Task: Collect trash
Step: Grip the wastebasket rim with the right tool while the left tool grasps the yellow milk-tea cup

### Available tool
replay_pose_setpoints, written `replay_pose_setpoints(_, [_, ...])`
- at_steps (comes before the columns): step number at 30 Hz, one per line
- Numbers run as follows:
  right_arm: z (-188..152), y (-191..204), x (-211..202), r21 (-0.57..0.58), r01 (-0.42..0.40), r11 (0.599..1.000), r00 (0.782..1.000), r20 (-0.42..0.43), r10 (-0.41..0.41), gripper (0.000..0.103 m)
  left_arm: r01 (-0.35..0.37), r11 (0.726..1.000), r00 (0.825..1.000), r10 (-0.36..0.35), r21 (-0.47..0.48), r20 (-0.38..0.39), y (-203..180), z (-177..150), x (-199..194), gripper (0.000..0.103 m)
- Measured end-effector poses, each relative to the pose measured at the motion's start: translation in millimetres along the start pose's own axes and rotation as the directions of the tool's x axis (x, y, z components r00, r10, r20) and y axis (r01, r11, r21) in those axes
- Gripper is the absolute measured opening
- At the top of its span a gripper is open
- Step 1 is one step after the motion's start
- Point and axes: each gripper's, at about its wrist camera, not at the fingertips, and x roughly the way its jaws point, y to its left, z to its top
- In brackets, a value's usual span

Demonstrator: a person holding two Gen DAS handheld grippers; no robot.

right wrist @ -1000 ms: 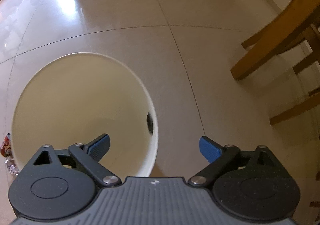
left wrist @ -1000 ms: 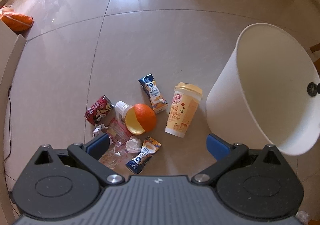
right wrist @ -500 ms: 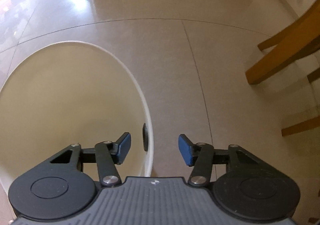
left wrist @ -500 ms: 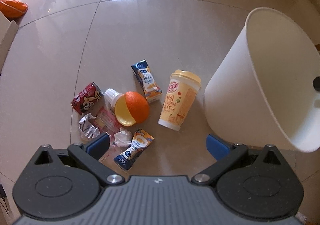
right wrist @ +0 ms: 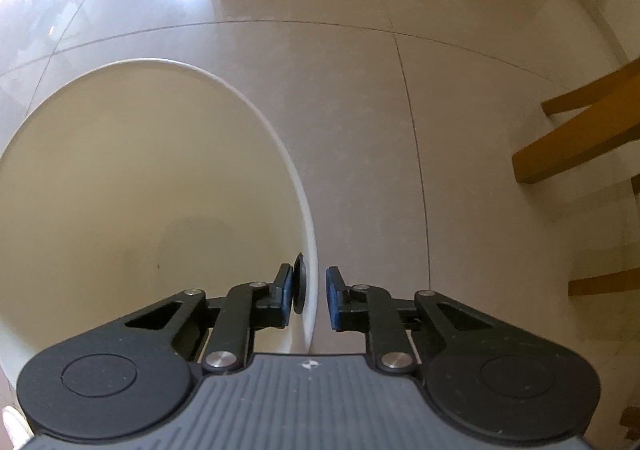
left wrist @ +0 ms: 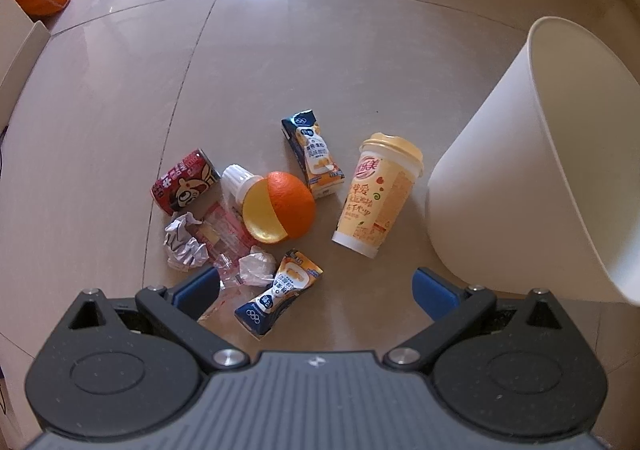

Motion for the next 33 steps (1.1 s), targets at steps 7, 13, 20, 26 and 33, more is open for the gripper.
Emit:
replay_pose_setpoints(7, [16, 0, -2, -0.026, -0.015, 1.000, 0.999, -0.035, 0.015, 0.011, 0.005, 1.000, 1.000, -0.005, 0.021, 0.003, -1, 3, 0, 0.102])
replay_pose_setpoints(13, [17, 8, -4, -0.049, -0.007, 0.999, 0.999, -0.036, 0.006, 0.011, 0.003, 0.997, 1.000, -0.005, 0.080, 0.027, -6, 11, 11, 0.102])
replay_pose_setpoints(20, [8, 19, -8, -0.068, -0.011, 0.998, 1.000, -0.024, 0.009, 0.011, 0.060, 0.985, 0.997, -0.066, 0.161, 0.032, -15, 23, 37, 0.102])
replay_pose_setpoints(26, [4, 28, -12, -0.088, 0.006, 0.996, 1.000, -0.029, -0.008, 0.012, 0.124, 0.948, 0.989, -0.142, 0.294, 0.040, -33, 29, 78, 0.083])
replay_pose_setpoints(33, [8, 24, -17, -0.103, -0.002, 0.995, 0.999, -0.037, -0.001, 0.011, 0.155, 0.914, 0.978, -0.195, 0.375, 0.072, -54, 28, 128, 0.074])
